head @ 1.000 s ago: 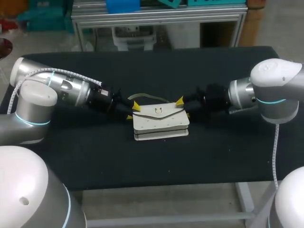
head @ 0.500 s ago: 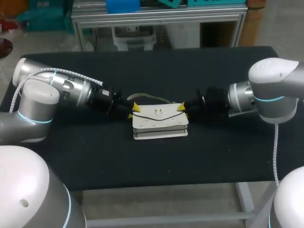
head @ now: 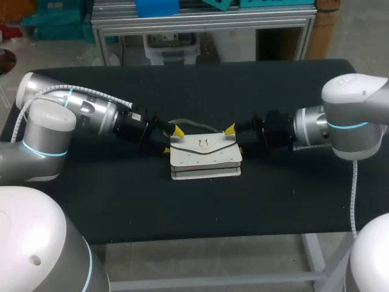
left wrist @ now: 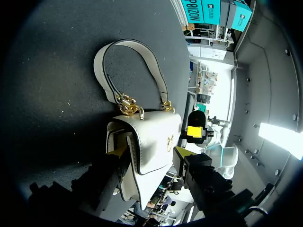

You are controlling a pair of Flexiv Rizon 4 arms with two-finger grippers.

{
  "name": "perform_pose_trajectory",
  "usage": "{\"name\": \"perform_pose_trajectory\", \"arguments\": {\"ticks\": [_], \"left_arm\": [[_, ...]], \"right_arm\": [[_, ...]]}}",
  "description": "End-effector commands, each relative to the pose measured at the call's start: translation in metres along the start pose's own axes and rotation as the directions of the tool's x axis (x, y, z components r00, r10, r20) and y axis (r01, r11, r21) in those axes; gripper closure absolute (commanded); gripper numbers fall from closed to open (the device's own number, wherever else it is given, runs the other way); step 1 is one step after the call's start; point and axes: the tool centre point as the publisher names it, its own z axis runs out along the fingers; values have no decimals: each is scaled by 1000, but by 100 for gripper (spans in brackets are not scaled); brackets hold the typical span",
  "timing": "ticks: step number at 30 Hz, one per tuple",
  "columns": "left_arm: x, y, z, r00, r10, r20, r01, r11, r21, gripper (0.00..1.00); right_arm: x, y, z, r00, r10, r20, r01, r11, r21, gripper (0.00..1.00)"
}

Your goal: Pick up the bag, open it, inspect its contents, close it, and place it on the opposite side

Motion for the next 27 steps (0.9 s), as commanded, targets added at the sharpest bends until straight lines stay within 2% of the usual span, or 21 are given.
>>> {"name": "perform_pose_trajectory", "arguments": {"ticks": [1, 9, 11, 12, 14, 19, 23, 25, 26, 27], "left_arm": [[-7, -1, 6, 1000, 0, -12, 0, 1000, -2, 48], [-21, -6, 15, 999, -29, -13, 29, 1000, -5, 57], [-22, -6, 15, 999, -32, -14, 32, 999, -3, 59], [-20, -6, 14, 999, -31, -14, 31, 1000, -1, 60], [-17, -4, 11, 1000, -19, -17, 20, 1000, 4, 65], [-5, -1, 7, 1000, 15, -13, -14, 1000, 19, 87], [0, -1, 7, 1000, 24, -2, -24, 999, 21, 94], [0, -1, 7, 1000, 25, 1, -25, 999, 23, 90], [1, -2, 7, 1000, 26, 4, -26, 999, 23, 79], [1, -2, 7, 1000, 26, 5, -26, 999, 23, 60]], "right_arm": [[-6, -3, 4, 1000, 1, -8, -1, 1000, 0, 0], [-16, -2, 8, 1000, 17, -3, -17, 1000, -3, 1], [-17, -2, 8, 1000, 19, 0, -19, 1000, -4, 29], [-15, -1, 7, 1000, 16, 2, -16, 1000, -6, 57], [-11, -1, 5, 1000, 1, -1, -1, 1000, -11, 100], [4, -1, 0, 998, -61, -13, 61, 998, -21, 100], [10, -3, -3, 996, -93, -8, 93, 995, -20, 100], [10, -3, -3, 994, -105, -5, 105, 994, -15, 100], [9, -4, -4, 994, -107, -4, 107, 994, -14, 100], [9, -5, -4, 994, -112, -1, 112, 994, -10, 100]]}}
